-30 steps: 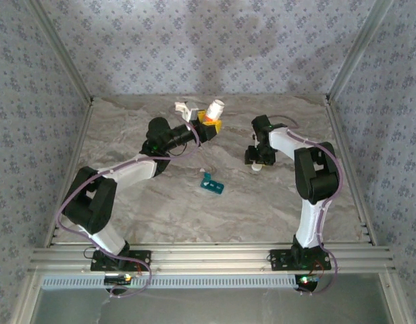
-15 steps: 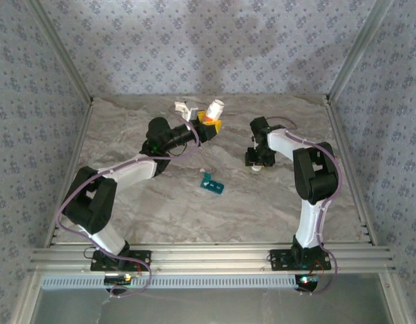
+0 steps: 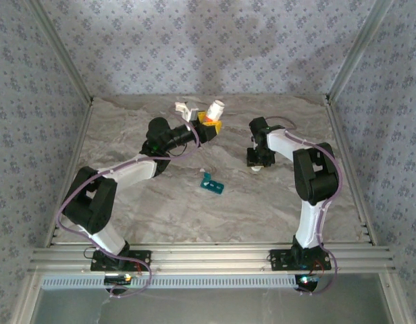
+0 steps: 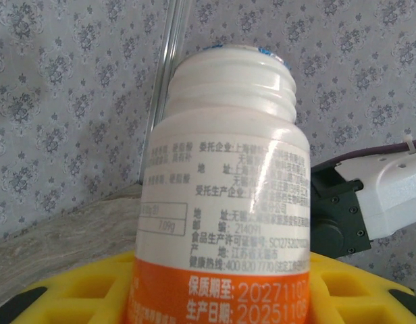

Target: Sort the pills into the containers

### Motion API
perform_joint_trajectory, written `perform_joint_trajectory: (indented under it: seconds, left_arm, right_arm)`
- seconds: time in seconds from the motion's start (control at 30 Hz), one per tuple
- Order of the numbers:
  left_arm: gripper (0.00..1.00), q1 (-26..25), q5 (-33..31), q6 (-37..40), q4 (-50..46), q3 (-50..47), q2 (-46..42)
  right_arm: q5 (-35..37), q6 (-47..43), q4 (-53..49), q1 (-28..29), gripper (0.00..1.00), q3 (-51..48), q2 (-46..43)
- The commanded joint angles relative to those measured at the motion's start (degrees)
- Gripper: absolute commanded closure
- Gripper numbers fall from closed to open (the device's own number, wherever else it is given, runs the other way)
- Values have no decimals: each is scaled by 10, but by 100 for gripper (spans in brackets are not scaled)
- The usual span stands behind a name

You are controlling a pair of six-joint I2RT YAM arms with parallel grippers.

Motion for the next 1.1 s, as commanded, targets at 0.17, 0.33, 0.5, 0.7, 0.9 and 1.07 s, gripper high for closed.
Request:
perform_joint_trajectory:
  seconds: [0.17,0.33,0.5,0.7,0.9,1.07]
  left_arm:
    - [100,2,28,12,35,-8,21]
    - [100,2,46,24,41,-6,40]
    - [100,2,65,40,55,-4,64]
    - [100,4,74,62,62,-1,91]
    - [100,7,100,64,64,13,120]
    - [100,11,116,68,66,18,131]
  right_arm:
    - [-60,0,-63,4,60,69,-69]
    - [-91,3,-100,0,60,138,-91]
    - [-133,5,-129,-9,60,203,-95]
    - [-181,5,-160,-29,60,273,-85]
    - [-248,-18,-186,-54,60,336,-73]
    - [-328,-25,-207,-73,60,399,-50]
